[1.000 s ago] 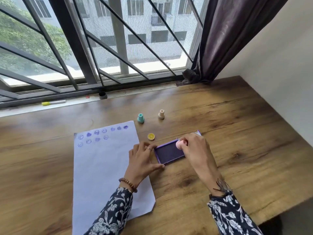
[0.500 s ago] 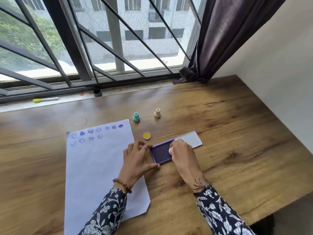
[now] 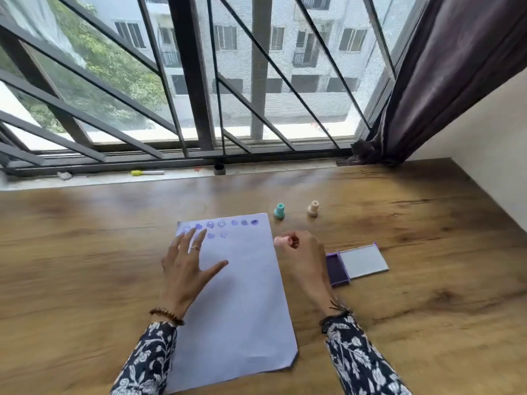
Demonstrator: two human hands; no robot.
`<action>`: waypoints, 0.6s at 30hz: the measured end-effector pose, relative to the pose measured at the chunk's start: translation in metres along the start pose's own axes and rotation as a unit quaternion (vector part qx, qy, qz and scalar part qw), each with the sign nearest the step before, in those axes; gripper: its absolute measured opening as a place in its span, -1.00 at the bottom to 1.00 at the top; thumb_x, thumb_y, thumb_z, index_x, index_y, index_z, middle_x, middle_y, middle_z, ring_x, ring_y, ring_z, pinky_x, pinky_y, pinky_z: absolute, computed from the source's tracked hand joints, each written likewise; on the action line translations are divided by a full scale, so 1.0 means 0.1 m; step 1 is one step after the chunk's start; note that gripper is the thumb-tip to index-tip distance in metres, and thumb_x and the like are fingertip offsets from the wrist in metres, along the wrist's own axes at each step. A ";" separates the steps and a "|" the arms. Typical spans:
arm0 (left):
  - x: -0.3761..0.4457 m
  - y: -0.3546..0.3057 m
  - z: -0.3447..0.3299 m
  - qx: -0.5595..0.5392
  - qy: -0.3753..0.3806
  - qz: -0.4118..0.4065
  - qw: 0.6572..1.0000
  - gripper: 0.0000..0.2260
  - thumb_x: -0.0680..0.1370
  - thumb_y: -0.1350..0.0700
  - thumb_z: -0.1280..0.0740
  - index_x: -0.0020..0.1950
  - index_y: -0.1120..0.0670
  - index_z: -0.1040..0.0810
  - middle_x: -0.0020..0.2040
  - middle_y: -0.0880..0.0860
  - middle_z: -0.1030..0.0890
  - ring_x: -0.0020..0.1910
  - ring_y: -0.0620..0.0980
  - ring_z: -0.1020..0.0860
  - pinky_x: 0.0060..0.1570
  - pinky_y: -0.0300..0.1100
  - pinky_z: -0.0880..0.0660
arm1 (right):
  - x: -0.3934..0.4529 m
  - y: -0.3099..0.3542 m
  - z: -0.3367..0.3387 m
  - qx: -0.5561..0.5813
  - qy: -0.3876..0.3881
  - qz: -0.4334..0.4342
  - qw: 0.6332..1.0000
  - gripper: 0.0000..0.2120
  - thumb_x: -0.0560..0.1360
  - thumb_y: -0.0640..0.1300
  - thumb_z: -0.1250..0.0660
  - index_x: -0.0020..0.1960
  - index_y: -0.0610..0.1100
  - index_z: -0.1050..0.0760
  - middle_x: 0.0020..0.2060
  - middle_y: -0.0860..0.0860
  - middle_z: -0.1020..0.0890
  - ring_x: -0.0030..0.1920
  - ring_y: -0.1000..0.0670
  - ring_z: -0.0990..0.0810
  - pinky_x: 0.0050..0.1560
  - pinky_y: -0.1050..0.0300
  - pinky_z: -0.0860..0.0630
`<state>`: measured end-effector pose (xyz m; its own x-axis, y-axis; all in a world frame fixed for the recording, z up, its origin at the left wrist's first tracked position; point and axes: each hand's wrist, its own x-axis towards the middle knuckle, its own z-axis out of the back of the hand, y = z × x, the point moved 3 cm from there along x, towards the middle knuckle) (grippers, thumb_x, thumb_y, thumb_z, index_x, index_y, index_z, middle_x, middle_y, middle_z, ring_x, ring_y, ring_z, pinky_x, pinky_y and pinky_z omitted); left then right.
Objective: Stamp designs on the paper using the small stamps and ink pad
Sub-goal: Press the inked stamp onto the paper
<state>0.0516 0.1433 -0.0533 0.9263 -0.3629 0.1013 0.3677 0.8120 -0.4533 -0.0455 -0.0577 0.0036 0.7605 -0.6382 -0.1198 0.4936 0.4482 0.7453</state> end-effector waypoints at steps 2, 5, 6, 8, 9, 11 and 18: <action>0.02 0.25 0.05 0.016 0.021 0.051 0.998 0.07 0.11 -0.62 0.12 0.45 0.00 -0.18 0.49 0.08 -0.24 0.48 0.13 -0.15 0.33 0.19 -0.23 | 0.06 0.22 -0.28 0.014 0.003 0.028 0.999 -0.84 0.40 -0.21 -0.26 -0.29 -0.27 -0.54 -0.38 -0.27 -0.42 -0.33 -0.18 -0.37 -0.31 0.05 -0.26; 0.00 0.42 -0.05 0.047 0.081 0.074 0.993 0.11 0.07 -0.61 0.14 0.49 0.00 -0.02 0.54 0.04 -0.08 0.52 0.05 -0.03 0.46 0.12 -0.02 | 0.18 0.39 -0.64 0.004 0.002 0.052 0.999 -0.85 0.44 -0.26 -0.23 -0.16 -0.27 -0.56 -0.22 -0.21 -0.55 -0.19 -0.16 -0.50 -0.23 0.11 -0.28; 0.00 0.45 -0.09 0.060 0.088 0.070 0.992 0.11 0.08 -0.61 0.17 0.49 0.01 -0.01 0.55 0.04 -0.06 0.52 0.03 -0.02 0.48 0.09 0.03 | 0.21 0.41 -0.74 -0.001 0.001 0.054 0.999 -0.83 0.45 -0.26 -0.21 -0.11 -0.27 -0.56 -0.12 -0.20 -0.57 -0.11 -0.18 -0.54 -0.17 0.09 -0.35; -0.01 0.44 -0.13 0.072 0.082 0.066 0.992 0.07 0.12 -0.58 0.16 0.49 0.01 -0.02 0.55 0.03 -0.06 0.52 0.00 -0.01 0.49 0.07 0.07 | 0.25 0.40 -0.84 -0.026 -0.007 0.060 0.998 -0.81 0.48 -0.25 -0.17 -0.05 -0.28 -0.54 -0.02 -0.22 -0.56 -0.05 -0.23 -0.55 -0.12 0.00 -0.44; 0.00 0.45 -0.13 0.074 0.077 0.067 0.992 0.05 0.14 -0.58 0.16 0.49 0.01 -0.03 0.55 0.03 -0.06 0.52 -0.01 -0.01 0.49 0.07 0.08 | 0.26 0.40 -0.89 -0.045 -0.010 0.074 0.996 -0.80 0.50 -0.25 -0.15 -0.05 -0.30 -0.53 -0.02 -0.24 -0.55 -0.05 -0.25 -0.55 -0.13 -0.03 -0.45; 0.00 0.47 -0.13 0.075 0.067 0.065 0.993 0.11 0.10 -0.62 0.24 0.49 0.02 -0.05 0.54 0.04 -0.08 0.52 -0.01 -0.03 0.48 0.07 0.07 | 0.28 0.39 -0.96 -0.090 -0.011 0.117 0.989 -0.81 0.51 -0.26 -0.14 -0.03 -0.32 -0.51 -0.03 -0.26 -0.55 -0.05 -0.26 -0.55 -0.15 -0.04 -0.48; 0.01 0.49 -0.17 0.071 0.051 0.068 0.994 0.11 0.11 -0.61 0.29 0.48 0.02 -0.07 0.54 0.04 -0.12 0.52 0.00 -0.06 0.48 0.09 0.06 | 0.37 0.40 -1.07 -0.197 0.004 0.169 0.966 -0.79 0.55 -0.26 -0.09 0.05 -0.30 -0.46 0.03 -0.22 -0.51 -0.01 -0.23 -0.55 -0.15 -0.05 -0.50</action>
<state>0.0690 0.1748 -0.0905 0.9574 -0.2850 -0.0463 0.2551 0.9100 -0.3270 0.0478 0.0037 -0.0417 0.9091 -0.4087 0.0803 0.3367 0.8345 0.4361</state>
